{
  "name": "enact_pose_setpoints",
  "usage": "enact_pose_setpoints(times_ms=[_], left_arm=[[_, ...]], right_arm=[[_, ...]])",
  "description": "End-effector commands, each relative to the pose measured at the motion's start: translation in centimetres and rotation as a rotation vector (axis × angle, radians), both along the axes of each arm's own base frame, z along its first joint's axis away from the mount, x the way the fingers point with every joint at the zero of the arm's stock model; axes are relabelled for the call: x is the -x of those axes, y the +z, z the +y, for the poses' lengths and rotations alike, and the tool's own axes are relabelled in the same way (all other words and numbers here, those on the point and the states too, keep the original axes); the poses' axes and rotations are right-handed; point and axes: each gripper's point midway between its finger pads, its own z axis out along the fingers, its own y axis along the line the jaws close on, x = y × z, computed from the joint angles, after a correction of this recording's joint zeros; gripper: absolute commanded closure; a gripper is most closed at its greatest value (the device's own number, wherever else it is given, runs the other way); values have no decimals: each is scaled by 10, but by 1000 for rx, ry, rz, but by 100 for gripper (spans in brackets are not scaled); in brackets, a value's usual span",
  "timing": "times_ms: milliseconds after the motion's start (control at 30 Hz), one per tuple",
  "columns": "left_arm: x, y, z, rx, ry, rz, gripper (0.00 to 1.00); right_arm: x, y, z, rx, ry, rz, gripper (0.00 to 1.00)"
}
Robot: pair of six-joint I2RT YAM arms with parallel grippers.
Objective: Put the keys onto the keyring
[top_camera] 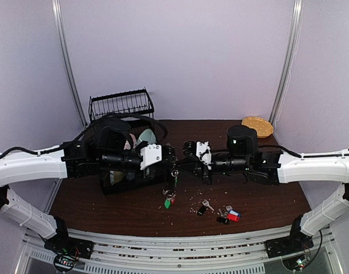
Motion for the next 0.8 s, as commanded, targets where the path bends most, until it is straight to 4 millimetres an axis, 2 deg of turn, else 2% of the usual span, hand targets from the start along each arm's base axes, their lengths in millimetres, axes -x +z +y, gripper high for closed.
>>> enact_pose_setpoints(times_ms=[0, 133, 167, 200, 267, 367, 500, 767], left_arm=[[2, 33, -12, 88, -35, -33, 100], [1, 37, -10, 130, -11, -18, 100], [-1, 38, -8, 151, 6, -20, 95], [0, 37, -5, 173, 11, -22, 80], [4, 38, -2, 230, 4, -18, 72], [11, 50, -2, 335, -17, 6, 73], [14, 60, 1, 410, -18, 28, 74], [20, 65, -1, 483, -45, 73, 78]], right_arm=[[3, 12, 6, -20, 24, -15, 98], [6, 27, -2, -98, 18, -25, 100], [7, 32, -5, -127, 17, -25, 100], [9, 36, -7, -151, 21, -24, 100], [13, 48, -9, -212, 36, -16, 100], [22, 61, -10, -312, 72, 29, 100], [21, 75, -16, -434, 51, 62, 100], [28, 74, -15, -480, 93, 88, 100]])
